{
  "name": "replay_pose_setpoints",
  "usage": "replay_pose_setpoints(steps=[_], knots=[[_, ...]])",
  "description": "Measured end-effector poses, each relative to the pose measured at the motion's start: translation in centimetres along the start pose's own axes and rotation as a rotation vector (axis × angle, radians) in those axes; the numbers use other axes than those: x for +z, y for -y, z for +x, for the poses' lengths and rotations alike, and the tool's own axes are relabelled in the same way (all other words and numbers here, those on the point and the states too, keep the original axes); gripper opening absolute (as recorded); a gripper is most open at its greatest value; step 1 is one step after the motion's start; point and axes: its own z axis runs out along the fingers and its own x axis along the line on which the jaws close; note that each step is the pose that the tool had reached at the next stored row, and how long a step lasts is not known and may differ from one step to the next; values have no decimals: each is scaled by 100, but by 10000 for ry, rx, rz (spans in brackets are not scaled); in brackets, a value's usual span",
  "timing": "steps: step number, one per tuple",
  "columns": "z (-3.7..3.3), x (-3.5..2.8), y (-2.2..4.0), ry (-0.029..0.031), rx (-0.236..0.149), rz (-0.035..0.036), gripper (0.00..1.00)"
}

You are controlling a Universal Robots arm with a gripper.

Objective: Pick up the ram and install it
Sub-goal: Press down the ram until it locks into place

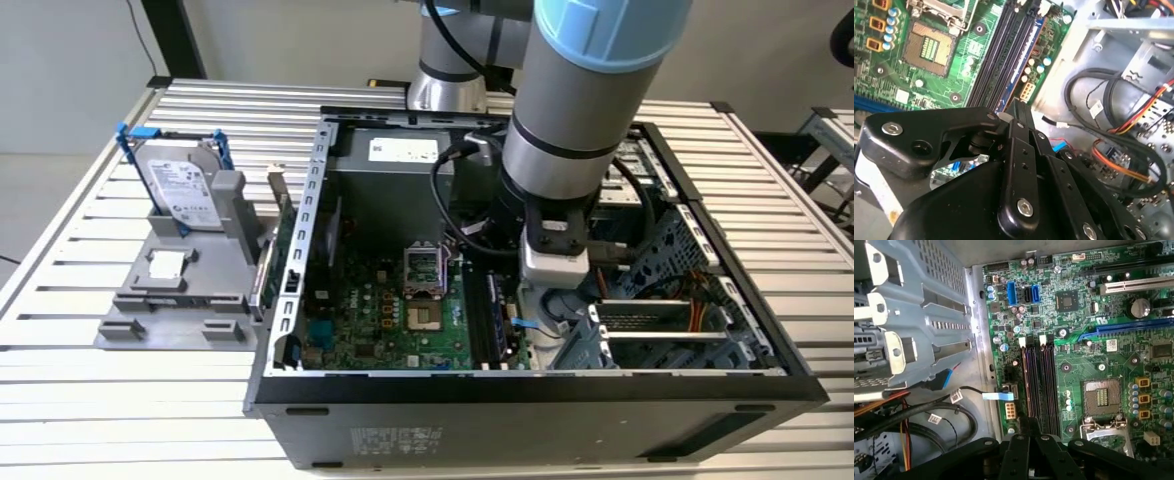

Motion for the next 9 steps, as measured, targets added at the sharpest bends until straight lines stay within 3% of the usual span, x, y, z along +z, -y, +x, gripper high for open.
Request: replay_pose_setpoints(steps=[3,9], knots=[[0,4,1,29,-282,63,0],[0,5,2,111,-1213,158,0]])
